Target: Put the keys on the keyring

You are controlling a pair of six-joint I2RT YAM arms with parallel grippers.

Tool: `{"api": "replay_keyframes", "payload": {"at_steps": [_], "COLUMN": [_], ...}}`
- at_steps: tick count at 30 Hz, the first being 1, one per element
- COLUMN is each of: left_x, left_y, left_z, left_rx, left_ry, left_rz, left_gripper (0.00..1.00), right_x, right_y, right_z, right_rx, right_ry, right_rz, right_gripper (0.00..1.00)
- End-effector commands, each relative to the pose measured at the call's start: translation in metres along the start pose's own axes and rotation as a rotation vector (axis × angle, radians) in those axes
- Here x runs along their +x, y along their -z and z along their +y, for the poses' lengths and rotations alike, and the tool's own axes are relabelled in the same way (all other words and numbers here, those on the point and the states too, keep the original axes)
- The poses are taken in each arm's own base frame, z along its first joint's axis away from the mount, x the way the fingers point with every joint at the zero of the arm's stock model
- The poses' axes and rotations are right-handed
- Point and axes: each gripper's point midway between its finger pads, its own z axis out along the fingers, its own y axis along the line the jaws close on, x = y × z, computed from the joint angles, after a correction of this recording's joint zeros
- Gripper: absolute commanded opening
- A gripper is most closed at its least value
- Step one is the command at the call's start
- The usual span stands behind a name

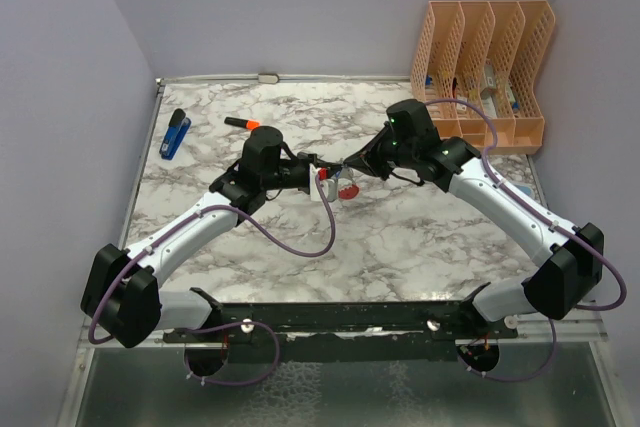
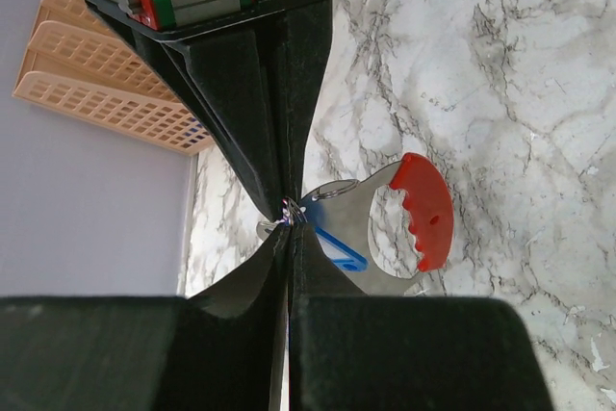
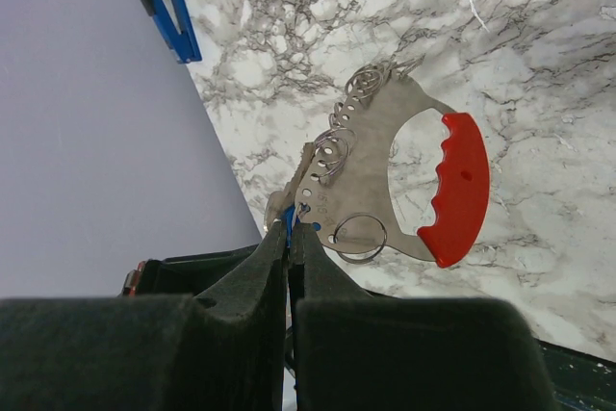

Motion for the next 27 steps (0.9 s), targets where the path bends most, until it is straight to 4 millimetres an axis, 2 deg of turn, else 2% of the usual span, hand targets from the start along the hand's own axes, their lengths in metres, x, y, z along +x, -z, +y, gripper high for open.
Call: {"api": "replay_keyframes", "payload": {"at_steps": [1,14,27], "left_x": [-0.014,-0.009,0.008], "left_y": [0.003,0.004,0.014], "left_z": [0.016,0.015,0.008], "left_rx": [-0.034,-0.01,-0.014], "left_ry": [-0.049,-0.15,-0.291], "left_rz": [-0.023,0.004,0.073], "left_gripper": [0.0,0.0,0.0], "right_x": [0.004,0.005,0.007], "right_y": [0.007,0.012,0.022], "right_z": [0.013,0.015,0.022], "right_rx": [-0.068,-0.084,-0.127], "right_ry": [0.025,0.004,-0.062], "right_rz": [0.019,0.018,0.045], "right_gripper": [0.01,0.01,0.01]}}
